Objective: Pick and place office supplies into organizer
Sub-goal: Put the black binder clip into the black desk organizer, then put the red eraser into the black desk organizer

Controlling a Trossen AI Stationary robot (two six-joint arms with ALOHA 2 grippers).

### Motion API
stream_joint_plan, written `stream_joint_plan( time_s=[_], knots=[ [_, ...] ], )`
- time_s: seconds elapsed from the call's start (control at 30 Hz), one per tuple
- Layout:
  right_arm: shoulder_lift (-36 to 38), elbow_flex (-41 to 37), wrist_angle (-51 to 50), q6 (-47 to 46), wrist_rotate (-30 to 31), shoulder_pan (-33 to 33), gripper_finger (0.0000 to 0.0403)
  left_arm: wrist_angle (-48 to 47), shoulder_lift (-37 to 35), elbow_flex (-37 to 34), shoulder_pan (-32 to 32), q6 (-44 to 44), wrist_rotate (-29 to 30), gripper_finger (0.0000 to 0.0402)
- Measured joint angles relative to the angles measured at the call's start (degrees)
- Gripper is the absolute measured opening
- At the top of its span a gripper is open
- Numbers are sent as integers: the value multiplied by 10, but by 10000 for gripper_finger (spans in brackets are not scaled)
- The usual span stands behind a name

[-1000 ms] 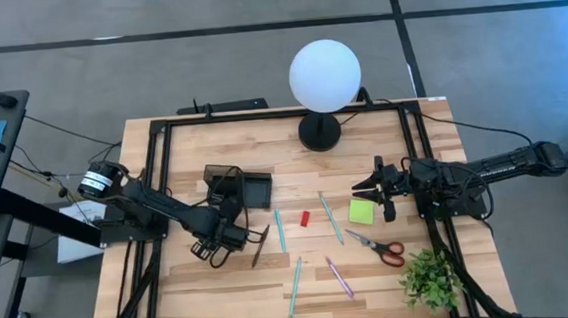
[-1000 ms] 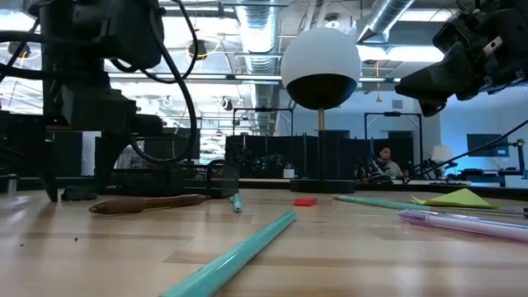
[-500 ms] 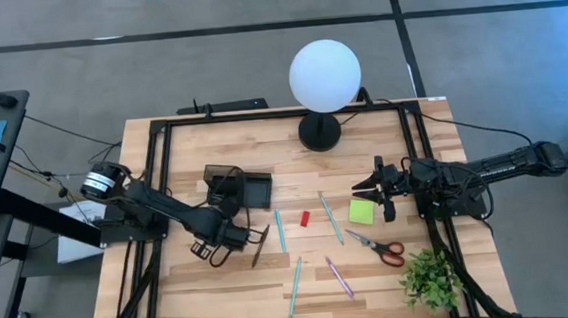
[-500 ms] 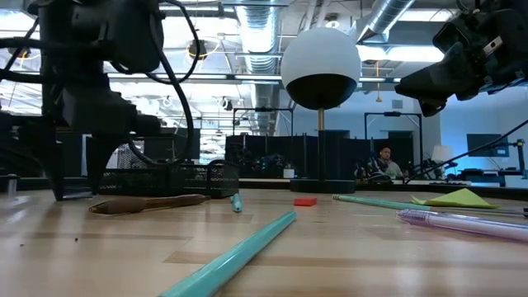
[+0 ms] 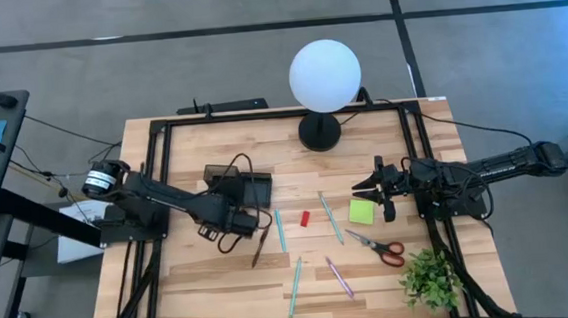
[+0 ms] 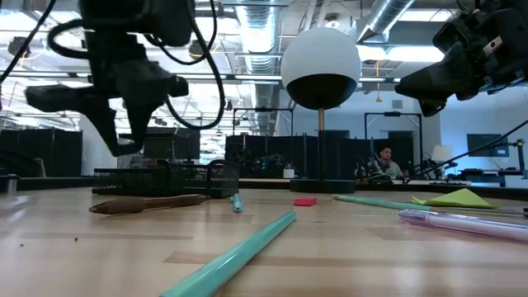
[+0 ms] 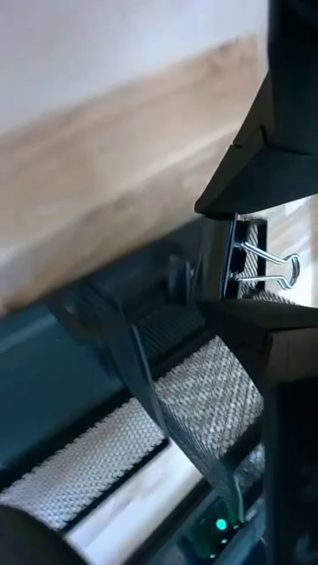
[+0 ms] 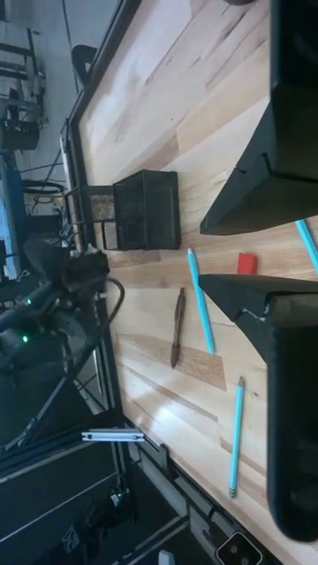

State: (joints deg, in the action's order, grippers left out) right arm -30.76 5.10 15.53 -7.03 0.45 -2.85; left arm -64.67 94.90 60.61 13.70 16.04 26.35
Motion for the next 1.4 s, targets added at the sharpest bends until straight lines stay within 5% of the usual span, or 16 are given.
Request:
stream_joint_plan(
  time_s=[0.53,1.2,1.4],
  knots=[
    [0,0,0,0,0,0,77,44,0,-2,-69,15,10,168],
    [0,0,0,1,0,0,77,59,-1,13,-59,-4,26,201],
    [0,0,0,2,0,0,77,76,-1,54,-38,0,-40,201]
  ],
)
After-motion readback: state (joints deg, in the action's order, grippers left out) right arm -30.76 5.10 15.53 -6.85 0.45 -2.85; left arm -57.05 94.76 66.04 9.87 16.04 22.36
